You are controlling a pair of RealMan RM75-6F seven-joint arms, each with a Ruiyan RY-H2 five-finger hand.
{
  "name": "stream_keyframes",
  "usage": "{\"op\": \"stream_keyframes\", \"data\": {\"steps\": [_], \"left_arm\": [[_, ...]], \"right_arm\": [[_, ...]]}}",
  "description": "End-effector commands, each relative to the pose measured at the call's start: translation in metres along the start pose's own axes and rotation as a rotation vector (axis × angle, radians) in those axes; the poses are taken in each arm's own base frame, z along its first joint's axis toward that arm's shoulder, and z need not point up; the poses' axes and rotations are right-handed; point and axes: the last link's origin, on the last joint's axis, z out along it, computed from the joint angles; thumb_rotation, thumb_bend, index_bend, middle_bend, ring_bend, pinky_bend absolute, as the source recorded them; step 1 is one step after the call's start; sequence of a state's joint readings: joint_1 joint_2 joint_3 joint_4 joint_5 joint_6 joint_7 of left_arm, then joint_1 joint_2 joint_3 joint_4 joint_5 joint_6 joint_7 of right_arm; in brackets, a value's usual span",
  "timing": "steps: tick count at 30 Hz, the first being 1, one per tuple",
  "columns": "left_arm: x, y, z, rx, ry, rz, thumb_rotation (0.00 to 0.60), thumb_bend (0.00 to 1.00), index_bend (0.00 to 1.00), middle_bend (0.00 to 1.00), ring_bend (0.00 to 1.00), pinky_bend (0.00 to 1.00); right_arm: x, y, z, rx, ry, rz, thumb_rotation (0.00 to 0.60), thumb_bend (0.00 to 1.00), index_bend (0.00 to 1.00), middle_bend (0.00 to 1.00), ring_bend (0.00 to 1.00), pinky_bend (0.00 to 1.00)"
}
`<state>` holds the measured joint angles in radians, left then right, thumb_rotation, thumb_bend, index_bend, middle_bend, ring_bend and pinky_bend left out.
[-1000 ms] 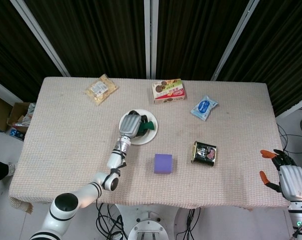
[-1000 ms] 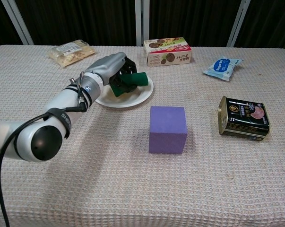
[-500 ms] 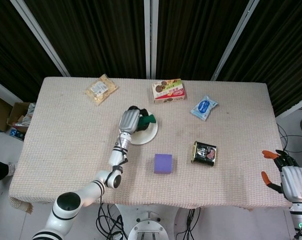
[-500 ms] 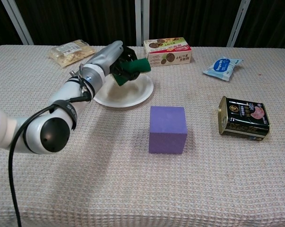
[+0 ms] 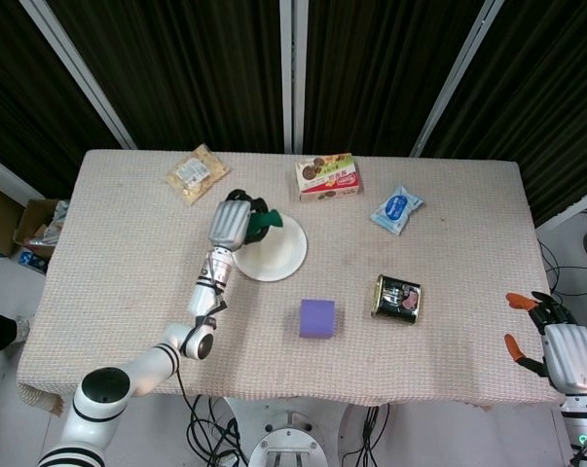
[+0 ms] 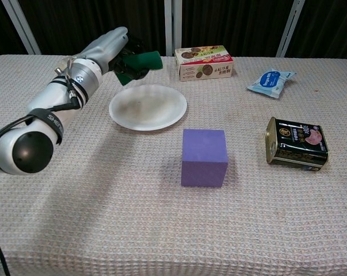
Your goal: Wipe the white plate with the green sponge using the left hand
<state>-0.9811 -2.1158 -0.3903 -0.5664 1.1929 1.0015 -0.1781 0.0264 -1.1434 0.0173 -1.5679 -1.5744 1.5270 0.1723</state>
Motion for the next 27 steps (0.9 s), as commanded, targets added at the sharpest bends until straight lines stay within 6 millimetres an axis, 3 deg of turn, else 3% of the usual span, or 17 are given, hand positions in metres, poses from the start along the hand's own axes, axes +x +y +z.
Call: {"op": "stream_keyframes", "data": {"steps": [1,8,10,13,16,22,27], "left_arm": [[0.009,-0.027,0.003,0.103,-0.025,0.057,0.6,0.36,0.54,0.57,0.37,0.2],[0.022,-0.058,0.006,0.27,-0.072,0.101,0.6,0.36,0.51,0.54,0.36,0.2],[0.023,-0.065,0.005,0.3,-0.104,0.128,0.6,0.36,0.47,0.49,0.32,0.2],[0.025,-0.071,0.002,0.322,-0.164,0.156,0.6,0.31,0.23,0.24,0.19,0.17],[0.039,-0.07,-0.005,0.308,-0.131,0.193,0.6,0.24,0.1,0.08,0.12,0.15],[0.096,-0.087,-0.041,0.241,0.021,0.298,0.6,0.17,0.07,0.03,0.1,0.14],[0.162,-0.114,-0.096,0.169,0.108,0.341,0.6,0.17,0.08,0.05,0.1,0.14]], "right_arm": [[0.0,0.0,0.0,0.0,0.0,0.001,0.6,0.26,0.25,0.3,0.16,0.24],[-0.001,-0.001,0.0,0.007,0.0,0.002,0.6,0.26,0.25,0.3,0.16,0.24],[-0.001,-0.002,0.0,0.008,-0.002,0.002,0.6,0.26,0.25,0.3,0.16,0.24],[-0.001,-0.002,0.001,0.013,-0.003,0.002,0.6,0.26,0.25,0.3,0.16,0.24],[-0.001,-0.003,0.001,0.019,-0.002,0.001,0.6,0.26,0.25,0.31,0.16,0.24],[0.005,0.001,-0.001,0.017,0.012,-0.003,0.6,0.26,0.25,0.3,0.16,0.24],[0.007,0.007,-0.003,0.004,0.021,0.009,0.6,0.26,0.25,0.3,0.16,0.24]]}}
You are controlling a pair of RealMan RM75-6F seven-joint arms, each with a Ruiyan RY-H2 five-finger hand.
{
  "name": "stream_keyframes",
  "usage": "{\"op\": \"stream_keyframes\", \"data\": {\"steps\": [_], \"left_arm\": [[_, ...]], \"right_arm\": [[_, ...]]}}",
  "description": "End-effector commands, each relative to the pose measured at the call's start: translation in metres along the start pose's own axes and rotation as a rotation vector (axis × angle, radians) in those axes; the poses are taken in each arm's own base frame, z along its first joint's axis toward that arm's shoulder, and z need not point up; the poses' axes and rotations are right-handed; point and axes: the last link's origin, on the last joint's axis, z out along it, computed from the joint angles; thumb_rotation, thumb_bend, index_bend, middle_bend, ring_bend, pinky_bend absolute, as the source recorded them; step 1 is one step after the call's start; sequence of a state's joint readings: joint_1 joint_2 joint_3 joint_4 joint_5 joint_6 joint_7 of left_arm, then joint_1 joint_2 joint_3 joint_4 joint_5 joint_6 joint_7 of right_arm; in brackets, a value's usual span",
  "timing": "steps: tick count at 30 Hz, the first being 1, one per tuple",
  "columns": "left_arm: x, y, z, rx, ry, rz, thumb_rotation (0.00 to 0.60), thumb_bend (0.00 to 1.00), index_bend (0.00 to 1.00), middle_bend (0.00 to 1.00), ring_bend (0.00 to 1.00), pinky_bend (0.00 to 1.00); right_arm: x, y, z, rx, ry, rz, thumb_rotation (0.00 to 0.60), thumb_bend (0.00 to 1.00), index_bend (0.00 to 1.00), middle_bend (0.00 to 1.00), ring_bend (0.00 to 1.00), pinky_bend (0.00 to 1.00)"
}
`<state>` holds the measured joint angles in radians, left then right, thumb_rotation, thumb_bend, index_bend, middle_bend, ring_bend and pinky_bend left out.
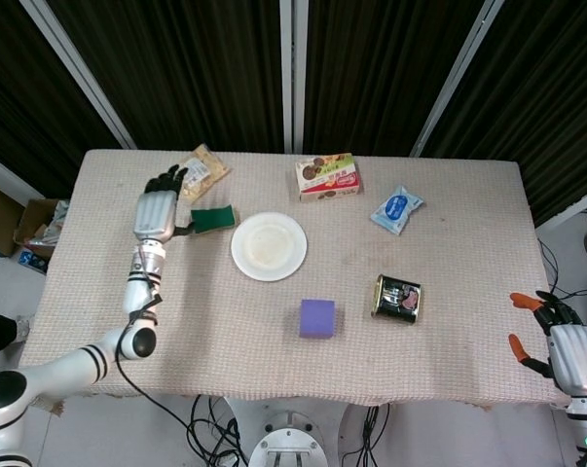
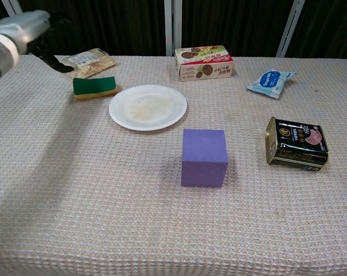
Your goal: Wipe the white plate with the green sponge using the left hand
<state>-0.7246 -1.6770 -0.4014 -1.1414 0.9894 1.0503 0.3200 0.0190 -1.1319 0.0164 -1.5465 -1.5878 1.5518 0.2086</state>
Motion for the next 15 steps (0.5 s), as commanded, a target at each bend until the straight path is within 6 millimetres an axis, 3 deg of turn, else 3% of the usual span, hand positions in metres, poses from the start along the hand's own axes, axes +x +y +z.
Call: {"op": "stream_keyframes", "data": {"steps": [1,4,8,15], "left_arm": [[0.058,-0.071,-0.056,-0.056,0.1,0.101,0.6,0.17,0.08,0.05,0.1,0.14],[0.078,-0.101,-0.086,-0.065,0.109,0.159,0.6,0.17,0.11,0.07,0.1,0.14],[0.095,-0.135,-0.136,-0.031,0.117,0.098,0.6,0.16,0.15,0.08,0.1,0.14],[0.092,-0.164,-0.212,0.047,0.059,0.17,0.6,0.16,0.15,0.09,0.1,0.14]], "right_arm": [[0.0,0.004,0.0,-0.006,0.001,0.014,0.6,0.26,0.25,0.3,0.16,0.24],[0.0,0.005,0.001,-0.002,-0.002,0.025,0.6,0.26,0.25,0.3,0.16,0.24],[-0.001,0.003,0.003,0.014,-0.002,0.035,0.6,0.26,0.25,0.3,0.16,0.23],[-0.007,-0.004,0.004,0.036,-0.015,0.034,0.6,0.26,0.25,0.3,0.16,0.23]]}}
